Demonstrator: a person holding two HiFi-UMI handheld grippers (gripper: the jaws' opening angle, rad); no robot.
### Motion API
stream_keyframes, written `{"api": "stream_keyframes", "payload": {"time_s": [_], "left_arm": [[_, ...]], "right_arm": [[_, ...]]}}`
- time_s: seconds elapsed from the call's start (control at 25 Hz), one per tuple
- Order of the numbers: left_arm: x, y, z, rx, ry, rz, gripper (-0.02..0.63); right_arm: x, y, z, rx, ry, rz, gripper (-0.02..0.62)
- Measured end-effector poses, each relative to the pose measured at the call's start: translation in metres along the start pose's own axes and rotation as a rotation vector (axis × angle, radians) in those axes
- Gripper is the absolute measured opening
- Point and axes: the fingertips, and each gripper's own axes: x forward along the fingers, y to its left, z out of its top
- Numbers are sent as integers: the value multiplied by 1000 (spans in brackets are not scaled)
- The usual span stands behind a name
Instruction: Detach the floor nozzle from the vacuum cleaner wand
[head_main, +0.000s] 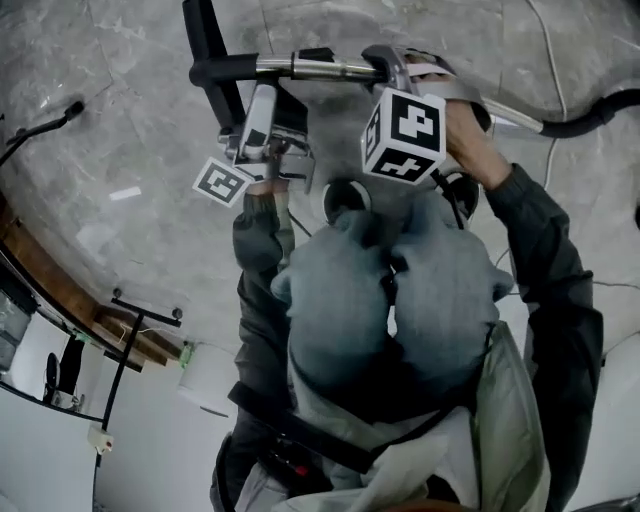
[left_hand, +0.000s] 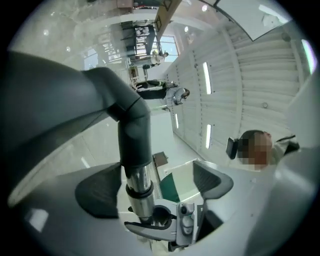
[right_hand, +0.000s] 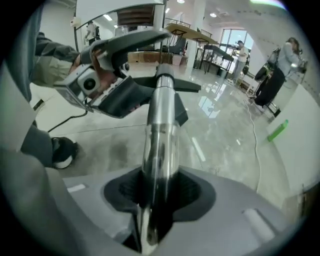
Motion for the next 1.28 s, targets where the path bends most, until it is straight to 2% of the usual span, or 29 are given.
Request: {"api": "stream_keyframes", "payload": {"time_s": [0.08, 0.16, 0.24, 0.28, 0.36, 0.48, 0.52, 0.6, 0.68, 0.72, 0.84, 0.92, 1.04, 1.2, 1.24, 1.28], "left_arm": [[7, -24, -28, 0, 132, 101, 577], [11, -56, -48, -27, 244, 154, 578], [12, -101, -54, -62, 267, 154, 578], [11, -125, -53, -54, 262, 151, 577], [7, -172, -41, -10, 173, 147, 577], [-10, -237, 3, 133, -67, 226, 568], [-14, -255, 16, 172, -110, 269, 538], [-13, -286, 35, 223, -134, 338, 337], [-4, -315, 48, 237, -150, 334, 107], [1, -332, 53, 245, -144, 307, 65], [9, -390, 66, 252, -105, 234, 64], [10, -435, 75, 276, -86, 237, 61], [15, -520, 87, 400, -89, 207, 60], [27, -638, 98, 610, -57, 92, 66], [30, -666, 99, 647, -37, 49, 69], [30, -691, 100, 673, -18, 10, 69]], "right_arm": [[-28, 18, -12, 4, 45, 35, 141], [-60, 36, -17, 13, 70, 72, 140], [-97, 53, -14, 24, 90, 88, 138], [-116, 61, -10, 30, 102, 95, 138], [-151, 75, 0, 45, 119, 108, 137], [-205, 99, 25, 50, 118, 135, 137], [-224, 105, 37, 54, 107, 143, 137], [-262, 107, 60, 80, 80, 152, 137], [-297, 102, 78, 120, 49, 138, 138], [-314, 98, 86, 140, 32, 122, 140], [-372, 91, 109, 188, 2, 87, 140], [-413, 92, 126, 210, -7, 85, 140], [-470, 84, 155, 217, -74, 11, 140], [-538, 60, 215, 160, -253, -205, 141], [-556, 55, 239, 146, -334, -233, 137], [-575, 56, 263, 142, -433, -209, 122]]}}
